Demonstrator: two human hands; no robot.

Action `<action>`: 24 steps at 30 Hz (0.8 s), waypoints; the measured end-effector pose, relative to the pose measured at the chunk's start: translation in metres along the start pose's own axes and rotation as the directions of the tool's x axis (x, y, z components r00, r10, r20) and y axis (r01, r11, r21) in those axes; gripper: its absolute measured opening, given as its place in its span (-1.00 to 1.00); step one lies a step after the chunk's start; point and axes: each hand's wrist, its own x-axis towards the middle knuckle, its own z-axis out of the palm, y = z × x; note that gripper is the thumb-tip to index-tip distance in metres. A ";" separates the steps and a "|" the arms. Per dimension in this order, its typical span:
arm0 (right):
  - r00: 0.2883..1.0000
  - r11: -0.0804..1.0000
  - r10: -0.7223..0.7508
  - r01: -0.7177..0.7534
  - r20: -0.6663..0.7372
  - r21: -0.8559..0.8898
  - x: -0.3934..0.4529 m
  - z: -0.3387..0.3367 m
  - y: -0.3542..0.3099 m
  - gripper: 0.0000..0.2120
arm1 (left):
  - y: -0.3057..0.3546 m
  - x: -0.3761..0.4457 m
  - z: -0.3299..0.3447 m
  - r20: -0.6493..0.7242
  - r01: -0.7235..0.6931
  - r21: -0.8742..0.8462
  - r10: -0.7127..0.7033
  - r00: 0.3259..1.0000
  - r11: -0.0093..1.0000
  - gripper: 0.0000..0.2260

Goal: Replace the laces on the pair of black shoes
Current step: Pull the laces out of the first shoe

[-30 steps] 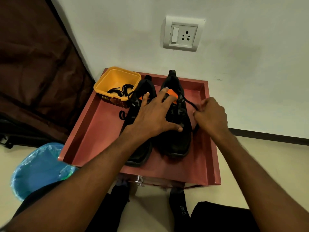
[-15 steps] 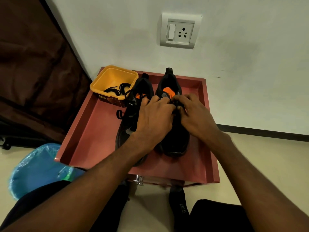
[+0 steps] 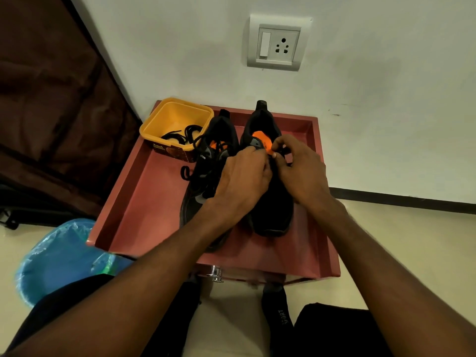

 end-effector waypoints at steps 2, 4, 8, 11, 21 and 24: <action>0.999 0.998 0.043 -0.043 -0.012 0.053 0.001 -0.005 0.001 -0.87 | -0.004 -0.001 -0.002 0.009 0.108 -0.174 -0.108 0.994 0.979 -0.90; 0.997 0.988 0.079 -0.079 0.006 0.130 0.002 -0.010 0.002 -0.88 | -0.009 -0.001 -0.002 0.024 0.191 -0.339 -0.195 0.981 0.921 -0.91; 0.994 0.974 0.106 -0.109 0.027 0.197 0.002 -0.013 0.003 -0.89 | -0.013 -0.001 -0.002 -0.037 0.082 -0.368 -0.103 0.994 0.926 -0.92; 0.991 0.966 0.121 -0.130 0.056 0.225 0.003 -0.015 0.005 -0.89 | -0.010 -0.001 0.001 -0.032 -0.087 -0.095 0.085 0.996 0.992 -0.75; 0.984 0.948 0.160 -0.176 0.081 0.265 0.007 -0.020 0.011 -0.91 | 0.001 0.005 -0.006 0.131 0.297 -0.852 -0.375 0.918 0.431 -0.87; 0.983 0.945 0.162 -0.181 0.091 0.273 0.007 -0.020 0.008 -0.91 | 0.002 0.006 -0.014 0.053 0.224 -0.792 -0.301 0.952 0.568 -0.92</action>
